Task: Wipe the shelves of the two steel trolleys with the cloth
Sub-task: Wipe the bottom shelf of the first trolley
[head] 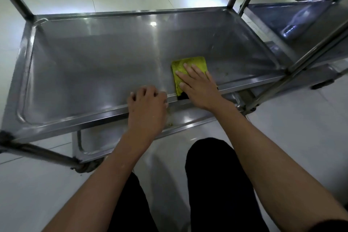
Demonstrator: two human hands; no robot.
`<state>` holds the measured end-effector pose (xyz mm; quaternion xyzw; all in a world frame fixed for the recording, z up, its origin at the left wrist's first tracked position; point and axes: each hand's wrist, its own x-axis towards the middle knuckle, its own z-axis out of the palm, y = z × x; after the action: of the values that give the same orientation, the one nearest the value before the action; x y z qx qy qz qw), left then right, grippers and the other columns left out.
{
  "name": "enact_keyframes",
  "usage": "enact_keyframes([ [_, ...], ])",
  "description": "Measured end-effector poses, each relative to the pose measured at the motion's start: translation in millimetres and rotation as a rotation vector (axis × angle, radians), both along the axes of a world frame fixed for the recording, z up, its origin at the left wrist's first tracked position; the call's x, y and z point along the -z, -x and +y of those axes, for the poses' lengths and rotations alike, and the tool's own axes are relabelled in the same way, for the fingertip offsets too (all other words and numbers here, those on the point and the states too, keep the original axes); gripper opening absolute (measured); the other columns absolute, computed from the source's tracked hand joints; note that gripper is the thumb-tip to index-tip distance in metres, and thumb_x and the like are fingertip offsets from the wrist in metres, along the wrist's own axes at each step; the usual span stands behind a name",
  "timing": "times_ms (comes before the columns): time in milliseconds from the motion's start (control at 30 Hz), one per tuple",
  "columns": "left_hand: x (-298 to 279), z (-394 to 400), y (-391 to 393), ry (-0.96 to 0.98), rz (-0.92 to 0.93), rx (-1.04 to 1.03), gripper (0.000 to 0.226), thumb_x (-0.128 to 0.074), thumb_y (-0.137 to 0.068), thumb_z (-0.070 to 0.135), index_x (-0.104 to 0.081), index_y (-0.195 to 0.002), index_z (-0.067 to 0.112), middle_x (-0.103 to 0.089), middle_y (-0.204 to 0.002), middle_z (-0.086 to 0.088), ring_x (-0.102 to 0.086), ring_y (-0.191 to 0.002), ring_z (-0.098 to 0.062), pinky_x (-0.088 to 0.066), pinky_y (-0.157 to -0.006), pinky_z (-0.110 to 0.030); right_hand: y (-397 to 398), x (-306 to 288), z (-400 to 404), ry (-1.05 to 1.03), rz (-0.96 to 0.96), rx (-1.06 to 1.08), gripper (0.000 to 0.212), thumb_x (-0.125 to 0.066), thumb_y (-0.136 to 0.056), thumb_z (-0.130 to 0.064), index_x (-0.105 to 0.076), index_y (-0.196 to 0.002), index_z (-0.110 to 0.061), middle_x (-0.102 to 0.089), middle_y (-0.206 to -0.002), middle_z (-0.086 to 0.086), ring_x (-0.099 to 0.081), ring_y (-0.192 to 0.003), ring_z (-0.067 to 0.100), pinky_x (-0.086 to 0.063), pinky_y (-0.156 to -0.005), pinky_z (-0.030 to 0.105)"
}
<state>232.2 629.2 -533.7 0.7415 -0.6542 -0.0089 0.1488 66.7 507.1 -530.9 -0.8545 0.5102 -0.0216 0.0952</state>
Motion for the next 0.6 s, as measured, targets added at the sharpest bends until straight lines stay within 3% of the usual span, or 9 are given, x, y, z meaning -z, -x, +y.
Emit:
enact_keyframes([
  [133, -1, 4, -1, -0.003, 0.023, -0.006, 0.016, -0.062, -0.091, 0.032, -0.068, -0.104, 0.026, -0.058, -0.114, -0.002, -0.05, -0.115, -0.031, -0.038, -0.099, -0.052, 0, -2, 2, -0.015, 0.03, -0.033, 0.053, -0.026, -0.106, -0.045, -0.016, -0.158, -0.039, -0.003, -0.169, -0.01, 0.001, -0.155, 0.013, -0.003, -0.123, 0.051],
  [300, -1, 5, -3, 0.042, 0.057, -0.012, 0.018, -0.067, -0.089, 0.033, -0.073, -0.104, 0.026, -0.06, -0.112, -0.001, -0.054, -0.108, -0.031, -0.042, -0.09, -0.045, 3, 2, -1, 0.015, -0.013, -0.065, 0.051, -0.026, -0.106, -0.044, -0.021, -0.157, -0.039, -0.005, -0.169, -0.008, 0.0, -0.155, 0.014, -0.002, -0.121, 0.051],
  [433, -14, 1, 8, -0.045, 0.057, -0.051, 0.029, -0.056, -0.093, 0.048, -0.071, -0.104, 0.026, -0.062, -0.113, -0.002, -0.057, -0.107, -0.03, -0.045, -0.094, -0.044, 9, 1, -3, -0.007, -0.077, -0.1, 0.051, -0.028, -0.107, -0.043, -0.024, -0.157, -0.036, -0.007, -0.169, -0.007, -0.001, -0.155, 0.015, -0.001, -0.121, 0.051],
  [600, -28, -24, 55, 0.005, 0.036, -0.066, 0.03, -0.049, -0.097, 0.039, -0.069, -0.109, 0.022, -0.063, -0.12, -0.001, -0.054, -0.114, -0.028, -0.04, -0.099, -0.044, 25, -1, -21, 0.0, -0.036, -0.209, 0.05, -0.028, -0.108, -0.04, -0.024, -0.157, -0.034, -0.007, -0.169, -0.007, -0.003, -0.155, 0.015, -0.004, -0.123, 0.049],
])
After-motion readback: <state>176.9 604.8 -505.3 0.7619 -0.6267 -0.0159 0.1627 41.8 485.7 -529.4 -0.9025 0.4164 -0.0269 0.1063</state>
